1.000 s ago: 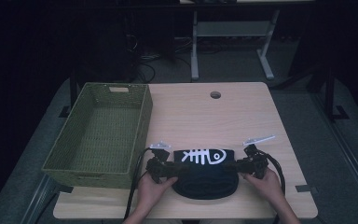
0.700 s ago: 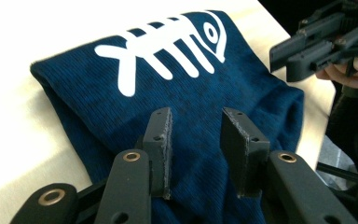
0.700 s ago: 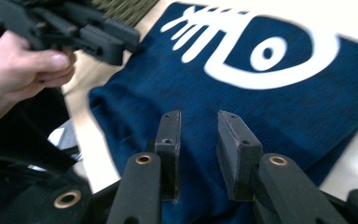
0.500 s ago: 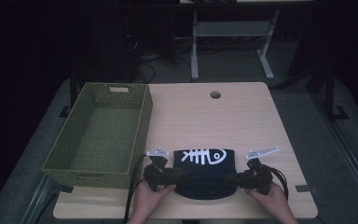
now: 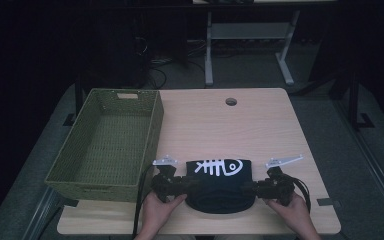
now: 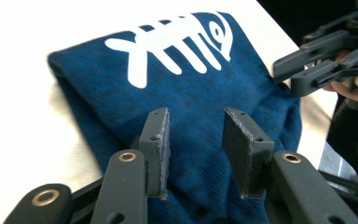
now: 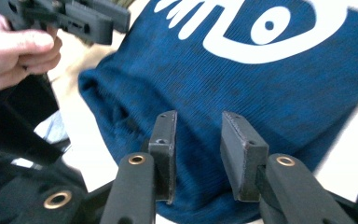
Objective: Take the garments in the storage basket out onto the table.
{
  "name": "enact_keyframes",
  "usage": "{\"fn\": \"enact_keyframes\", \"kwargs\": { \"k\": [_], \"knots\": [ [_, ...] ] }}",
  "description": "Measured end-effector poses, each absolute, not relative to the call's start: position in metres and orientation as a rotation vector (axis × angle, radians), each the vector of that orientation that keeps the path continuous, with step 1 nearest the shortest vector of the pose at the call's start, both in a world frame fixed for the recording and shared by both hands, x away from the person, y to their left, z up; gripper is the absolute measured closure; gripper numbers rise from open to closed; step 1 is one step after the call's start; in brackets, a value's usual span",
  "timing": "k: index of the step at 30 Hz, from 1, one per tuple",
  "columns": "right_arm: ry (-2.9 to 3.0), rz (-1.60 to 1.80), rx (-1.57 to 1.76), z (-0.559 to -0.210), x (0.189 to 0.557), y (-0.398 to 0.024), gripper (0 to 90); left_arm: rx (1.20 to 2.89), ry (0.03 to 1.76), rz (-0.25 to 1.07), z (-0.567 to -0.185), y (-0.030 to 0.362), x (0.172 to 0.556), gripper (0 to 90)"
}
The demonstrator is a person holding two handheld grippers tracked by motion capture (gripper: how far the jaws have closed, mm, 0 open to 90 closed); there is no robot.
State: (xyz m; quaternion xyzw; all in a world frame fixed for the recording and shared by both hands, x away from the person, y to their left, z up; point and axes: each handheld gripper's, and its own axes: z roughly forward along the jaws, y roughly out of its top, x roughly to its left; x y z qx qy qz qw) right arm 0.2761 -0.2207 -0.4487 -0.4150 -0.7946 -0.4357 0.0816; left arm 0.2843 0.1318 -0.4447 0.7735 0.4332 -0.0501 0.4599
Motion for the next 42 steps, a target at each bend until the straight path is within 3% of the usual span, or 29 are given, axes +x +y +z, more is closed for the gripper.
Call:
{"fn": "enact_keyframes", "kwargs": {
  "k": [9, 23, 30, 37, 42],
  "knots": [
    [-2.340, -1.314, -1.434, -0.455, 0.296, -0.244, 60.9, 1.889, 1.146, -0.054, -0.450, 0.134, 0.290, 55.9],
    [-2.276, -1.288, -1.522, -0.472, 0.304, -0.246, 51.0, 1.869, 1.209, -0.083, -0.462, 0.132, 0.296, 47.7],
    [-2.262, -1.288, -1.520, -0.475, 0.305, -0.241, 52.3, 1.852, 1.247, -0.099, -0.468, 0.132, 0.298, 41.3],
    [-2.254, -1.289, -1.506, -0.476, 0.303, -0.235, 56.3, 1.857, 1.241, -0.102, -0.469, 0.128, 0.298, 44.3],
    [-2.294, -1.266, -1.483, -0.476, 0.301, -0.228, 66.2, 1.862, 1.229, -0.123, -0.471, 0.126, 0.300, 55.7]
  ]
}}
